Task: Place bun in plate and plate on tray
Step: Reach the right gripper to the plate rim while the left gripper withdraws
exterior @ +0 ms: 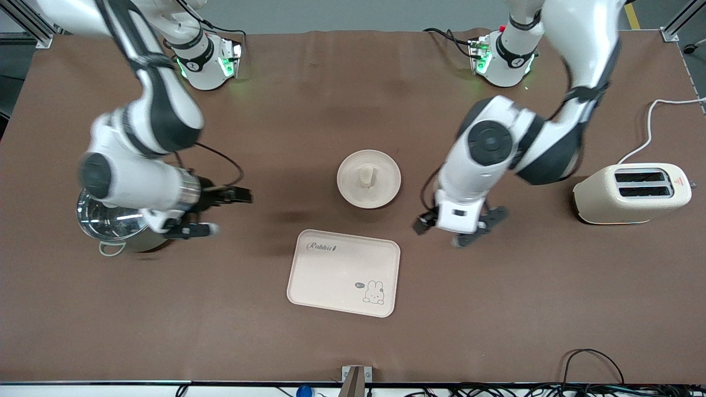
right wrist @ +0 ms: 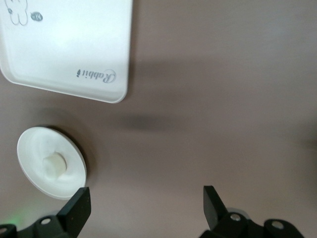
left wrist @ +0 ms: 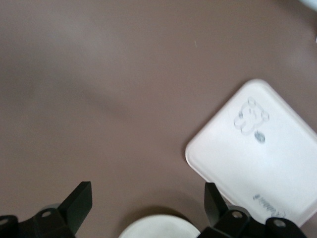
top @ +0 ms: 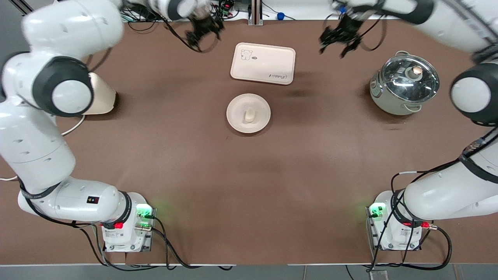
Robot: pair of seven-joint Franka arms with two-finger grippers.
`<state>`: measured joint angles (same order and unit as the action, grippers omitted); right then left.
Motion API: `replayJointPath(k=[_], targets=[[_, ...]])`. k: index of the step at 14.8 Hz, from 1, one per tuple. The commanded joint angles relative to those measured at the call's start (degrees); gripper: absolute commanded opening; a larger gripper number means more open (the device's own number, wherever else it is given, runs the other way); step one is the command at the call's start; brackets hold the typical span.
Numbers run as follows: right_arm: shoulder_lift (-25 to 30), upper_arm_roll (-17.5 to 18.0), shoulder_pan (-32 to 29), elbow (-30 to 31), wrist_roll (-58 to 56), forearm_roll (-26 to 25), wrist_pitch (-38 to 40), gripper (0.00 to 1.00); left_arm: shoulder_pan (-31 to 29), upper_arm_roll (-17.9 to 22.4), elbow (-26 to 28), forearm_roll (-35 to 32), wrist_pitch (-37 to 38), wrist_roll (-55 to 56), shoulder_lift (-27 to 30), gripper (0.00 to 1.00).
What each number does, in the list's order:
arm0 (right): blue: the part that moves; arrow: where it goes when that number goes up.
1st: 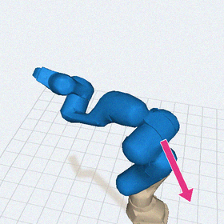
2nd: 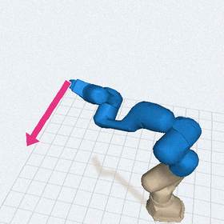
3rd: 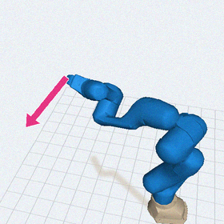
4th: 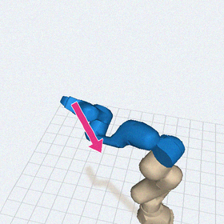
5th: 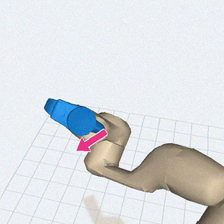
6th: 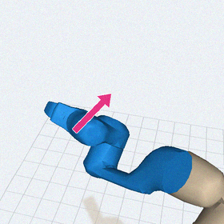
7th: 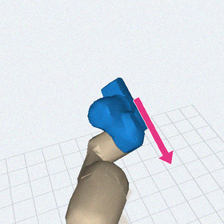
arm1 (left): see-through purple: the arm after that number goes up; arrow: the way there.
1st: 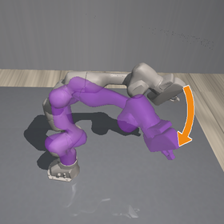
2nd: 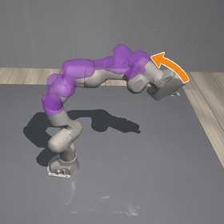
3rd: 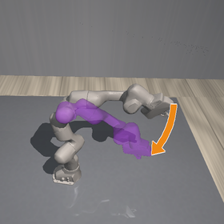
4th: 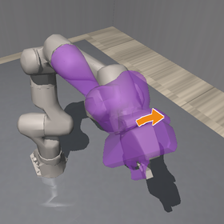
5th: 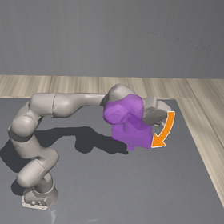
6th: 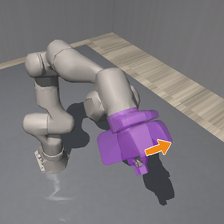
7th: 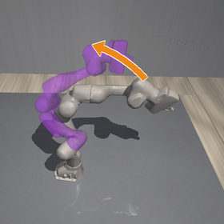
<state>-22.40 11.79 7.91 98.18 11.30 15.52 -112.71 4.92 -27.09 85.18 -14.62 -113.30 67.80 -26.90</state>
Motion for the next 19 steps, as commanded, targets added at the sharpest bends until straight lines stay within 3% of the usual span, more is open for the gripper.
replayJointPath(k=[1,3,7,12,15,17,19], targets=[[-5.9,-0.5,5.3,0.2,1.7,4.5,-7.0,1.00,-4.0,0.2,-2.8,-1.4,5.6,-8.4,3.6,1.00],[-9.4,-0.5,10.2,1.7,1.9,10.6,-15.5,1.00,-8.5,0.0,-4.4,-1.3,8.5,-18.8,5.7,1.00],[-12.7,-0.5,16.7,6.3,4.3,11.4,-29.2,1.00,-14.6,-0.3,-4.7,1.8,14.3,-34.4,11.2,1.00],[-14.1,-0.5,21.4,10.2,4.9,15.1,-36.7,0.83,-17.4,0.5,-4.5,5.2,19.1,-43.7,16.6,1.00],[-14.0,-0.5,22.8,10.3,4.8,16.6,-37.0,0.69,-11.3,10.1,-3.3,8.7,20.5,-49.6,20.1,1.00],[-14.0,-0.5,23.2,10.3,4.8,16.6,-37.0,0.49,-6.5,17.2,-3.1,10.2,22.7,-54.8,21.7,1.00],[-14.0,-0.5,23.2,10.3,4.8,16.6,-36.9,0.30,-5.9,20.3,-1.6,12.5,23.8,-59.5,23.9,1.00]])
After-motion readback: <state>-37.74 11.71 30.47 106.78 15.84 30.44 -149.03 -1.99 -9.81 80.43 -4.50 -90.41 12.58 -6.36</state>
